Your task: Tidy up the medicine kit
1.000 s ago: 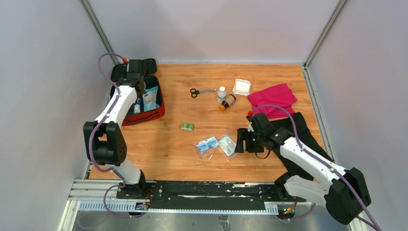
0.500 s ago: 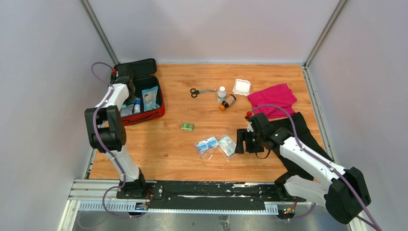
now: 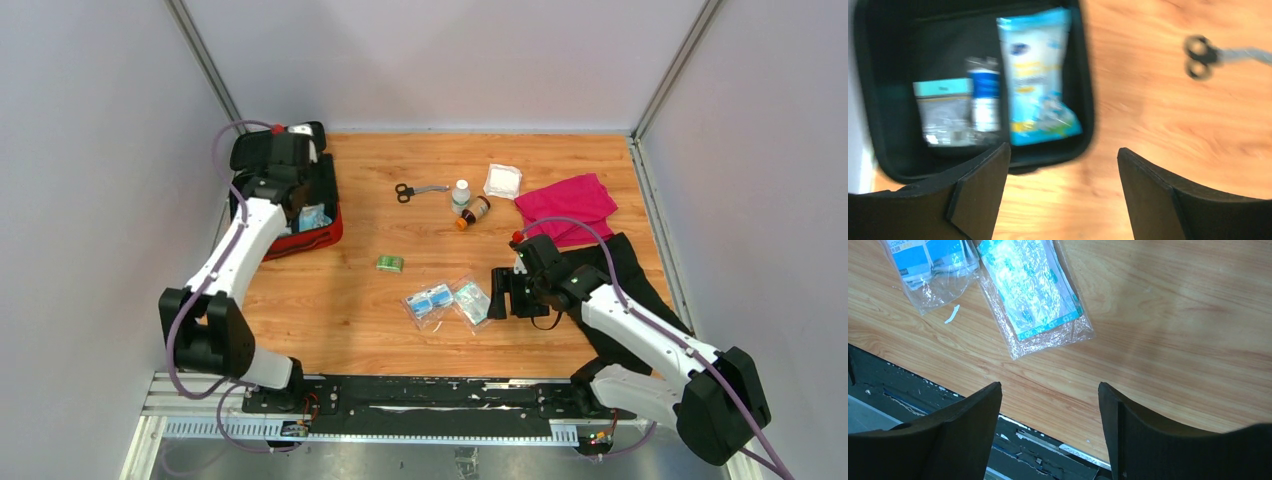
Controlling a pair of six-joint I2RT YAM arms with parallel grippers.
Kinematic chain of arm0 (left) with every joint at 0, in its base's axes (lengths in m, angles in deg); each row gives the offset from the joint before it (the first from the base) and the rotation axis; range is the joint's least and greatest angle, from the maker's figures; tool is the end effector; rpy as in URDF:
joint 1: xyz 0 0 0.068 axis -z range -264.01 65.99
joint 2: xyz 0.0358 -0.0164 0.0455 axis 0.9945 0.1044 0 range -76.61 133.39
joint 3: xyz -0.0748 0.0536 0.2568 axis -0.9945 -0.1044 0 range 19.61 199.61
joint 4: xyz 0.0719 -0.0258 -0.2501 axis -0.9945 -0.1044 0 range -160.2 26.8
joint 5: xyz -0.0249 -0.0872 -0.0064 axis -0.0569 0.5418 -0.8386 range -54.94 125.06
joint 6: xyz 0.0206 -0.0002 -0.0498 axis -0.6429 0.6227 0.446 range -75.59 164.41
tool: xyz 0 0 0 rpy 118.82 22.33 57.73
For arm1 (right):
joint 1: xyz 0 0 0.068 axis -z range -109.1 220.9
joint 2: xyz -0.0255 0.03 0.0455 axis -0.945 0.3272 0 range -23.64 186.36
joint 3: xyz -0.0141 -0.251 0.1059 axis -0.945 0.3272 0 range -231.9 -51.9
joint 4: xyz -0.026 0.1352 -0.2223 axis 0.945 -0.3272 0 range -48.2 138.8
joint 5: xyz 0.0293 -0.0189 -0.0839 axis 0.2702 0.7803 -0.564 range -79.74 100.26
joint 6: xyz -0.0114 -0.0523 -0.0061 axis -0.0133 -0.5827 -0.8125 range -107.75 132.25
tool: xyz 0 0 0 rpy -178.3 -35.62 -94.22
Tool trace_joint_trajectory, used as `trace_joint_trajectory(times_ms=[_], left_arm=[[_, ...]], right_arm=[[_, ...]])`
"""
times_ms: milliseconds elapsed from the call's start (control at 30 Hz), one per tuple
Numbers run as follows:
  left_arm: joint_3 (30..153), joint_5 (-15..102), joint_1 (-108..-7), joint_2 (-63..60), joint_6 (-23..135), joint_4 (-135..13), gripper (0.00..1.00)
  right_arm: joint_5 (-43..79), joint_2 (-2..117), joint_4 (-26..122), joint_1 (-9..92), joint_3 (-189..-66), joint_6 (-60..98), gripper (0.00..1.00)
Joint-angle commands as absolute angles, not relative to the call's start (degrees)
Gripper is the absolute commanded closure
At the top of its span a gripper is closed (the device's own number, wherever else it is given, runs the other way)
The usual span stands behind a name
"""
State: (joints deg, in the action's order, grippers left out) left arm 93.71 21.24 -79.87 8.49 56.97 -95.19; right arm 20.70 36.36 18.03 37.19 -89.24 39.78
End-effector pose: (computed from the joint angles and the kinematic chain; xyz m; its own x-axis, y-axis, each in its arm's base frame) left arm 0.3287 -0.0152 0.3147 -0.6411 -0.1653 -0.7494 -0.2496 0.9683 0.0000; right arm 0.1646 0.1176 0.2156 -0.8862 -0.0448 -0.4611 -0.2548 0.8783 0.4045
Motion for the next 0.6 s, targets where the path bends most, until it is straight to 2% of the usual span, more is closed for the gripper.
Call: trace_joint_trajectory(times_ms=[0,67,200,367,433,567], left_arm=[[86.6,27.9,-72.3,4.2,60.7,-93.7,0.14],[83.9,29.3,-68.9,2.9,62.6,-92.4,0.12],[78.7,31.1,-63.5,1.8,66.0,-89.4,0.01],[73.1,30.3,-57.6,2.6,68.7,-85.3,0.0],[71.1,30.7,-56.4,3.6,69.3,-83.2,0.0],[69.7,32.7,-55.3,6.1,69.8,-80.1,0.0]], right_arm=[[20.3,36.8,17.9,36.7,-90.7,40.2,0.24],[20.1,36.5,18.0,36.7,-90.6,40.4,0.23],[19.6,36.0,18.0,36.7,-90.6,40.8,0.2],[18.7,35.8,17.7,36.7,-91.2,41.0,0.11],[18.3,36.0,17.5,36.7,-91.6,41.2,0.04],[18.5,36.4,17.4,36.7,-91.9,41.5,0.02]])
